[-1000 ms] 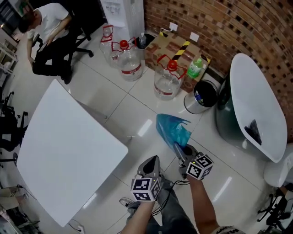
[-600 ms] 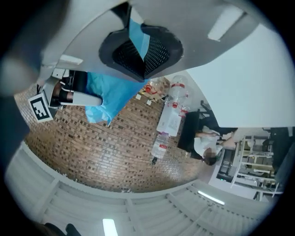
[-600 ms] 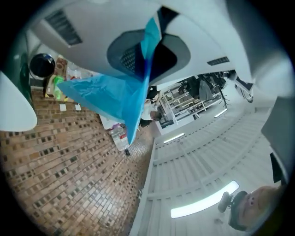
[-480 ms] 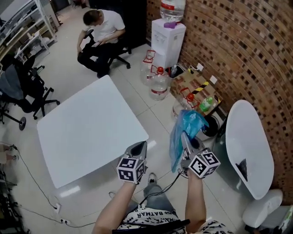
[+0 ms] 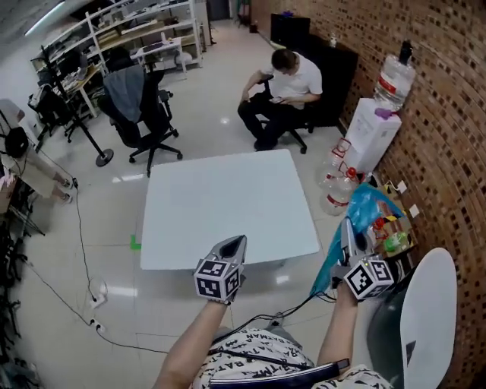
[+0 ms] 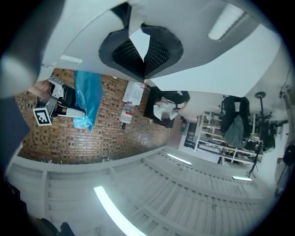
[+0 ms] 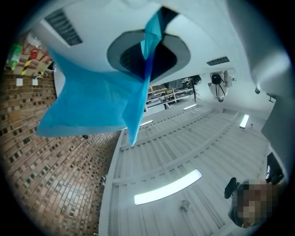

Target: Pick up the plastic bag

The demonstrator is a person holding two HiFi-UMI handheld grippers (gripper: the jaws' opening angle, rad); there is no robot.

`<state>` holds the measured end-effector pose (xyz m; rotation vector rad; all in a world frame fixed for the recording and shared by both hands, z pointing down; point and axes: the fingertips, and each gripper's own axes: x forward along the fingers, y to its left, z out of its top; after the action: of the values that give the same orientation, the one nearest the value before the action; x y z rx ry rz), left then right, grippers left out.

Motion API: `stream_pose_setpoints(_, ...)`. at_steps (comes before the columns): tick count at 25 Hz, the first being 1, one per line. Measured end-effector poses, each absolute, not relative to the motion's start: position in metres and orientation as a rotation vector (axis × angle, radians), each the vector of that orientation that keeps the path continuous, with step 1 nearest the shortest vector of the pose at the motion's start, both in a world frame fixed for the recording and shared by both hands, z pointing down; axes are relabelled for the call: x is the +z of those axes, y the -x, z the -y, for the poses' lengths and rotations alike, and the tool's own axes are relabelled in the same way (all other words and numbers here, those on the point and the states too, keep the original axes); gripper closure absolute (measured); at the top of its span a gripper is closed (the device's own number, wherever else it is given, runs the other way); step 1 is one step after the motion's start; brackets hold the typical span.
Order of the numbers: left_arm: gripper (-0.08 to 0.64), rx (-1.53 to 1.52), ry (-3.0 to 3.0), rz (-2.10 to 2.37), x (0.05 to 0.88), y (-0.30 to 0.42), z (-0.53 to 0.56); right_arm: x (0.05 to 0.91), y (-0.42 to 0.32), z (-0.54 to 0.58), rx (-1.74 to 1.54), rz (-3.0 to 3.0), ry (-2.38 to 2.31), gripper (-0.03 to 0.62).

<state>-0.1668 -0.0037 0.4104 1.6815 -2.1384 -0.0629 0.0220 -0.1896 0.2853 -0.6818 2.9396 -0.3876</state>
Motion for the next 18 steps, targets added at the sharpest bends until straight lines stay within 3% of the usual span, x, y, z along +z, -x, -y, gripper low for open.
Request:
stream_pose_setpoints(9,0.56,-0.186,-1.407,2.335,0.406,0.273,-0.135,0.26,0.095,0.107,-0.266,-3.017,0.446,0.581)
stream_pose_setpoints(18,0.56,-0.164,-1.377,2.384,0.402,0.311,-0.172,0.254,0.131,0.072,-0.257,-3.022,0.415,0.581)
